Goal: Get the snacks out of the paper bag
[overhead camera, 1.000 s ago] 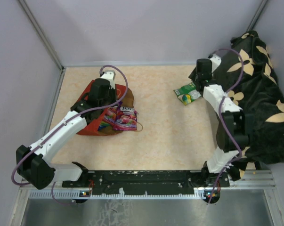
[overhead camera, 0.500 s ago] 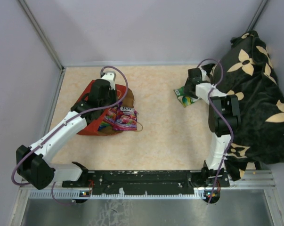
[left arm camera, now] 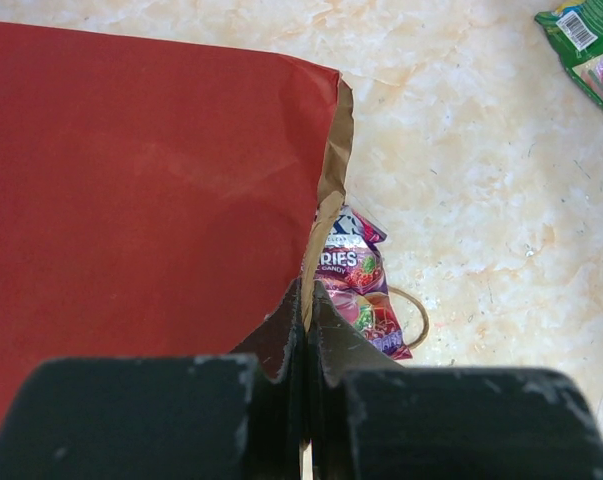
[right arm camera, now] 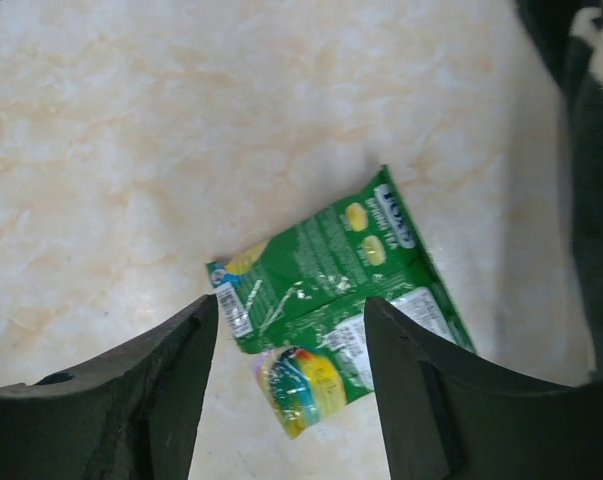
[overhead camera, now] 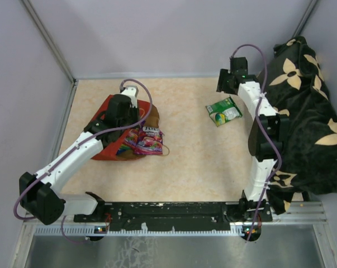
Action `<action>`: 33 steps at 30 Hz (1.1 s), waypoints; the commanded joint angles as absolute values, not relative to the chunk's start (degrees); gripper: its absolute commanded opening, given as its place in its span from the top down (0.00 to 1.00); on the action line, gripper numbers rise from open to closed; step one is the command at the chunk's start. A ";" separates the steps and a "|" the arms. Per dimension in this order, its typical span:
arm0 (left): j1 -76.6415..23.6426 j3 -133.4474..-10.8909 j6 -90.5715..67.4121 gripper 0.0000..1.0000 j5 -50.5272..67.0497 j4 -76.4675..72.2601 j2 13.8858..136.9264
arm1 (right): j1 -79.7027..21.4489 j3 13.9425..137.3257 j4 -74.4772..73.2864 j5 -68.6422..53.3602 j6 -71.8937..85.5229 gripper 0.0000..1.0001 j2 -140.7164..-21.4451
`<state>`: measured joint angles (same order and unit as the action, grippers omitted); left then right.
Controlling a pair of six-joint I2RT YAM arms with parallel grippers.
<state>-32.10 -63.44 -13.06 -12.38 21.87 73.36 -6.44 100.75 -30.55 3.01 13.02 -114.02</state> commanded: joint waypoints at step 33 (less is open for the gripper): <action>-31.88 -63.26 -11.45 1.00 -12.39 27.14 68.36 | 1.12 107.90 -32.53 6.78 9.14 1.00 -119.63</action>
<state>-32.10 -63.40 -12.19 -12.36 26.17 69.95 0.82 102.54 -32.56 7.18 9.63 -125.51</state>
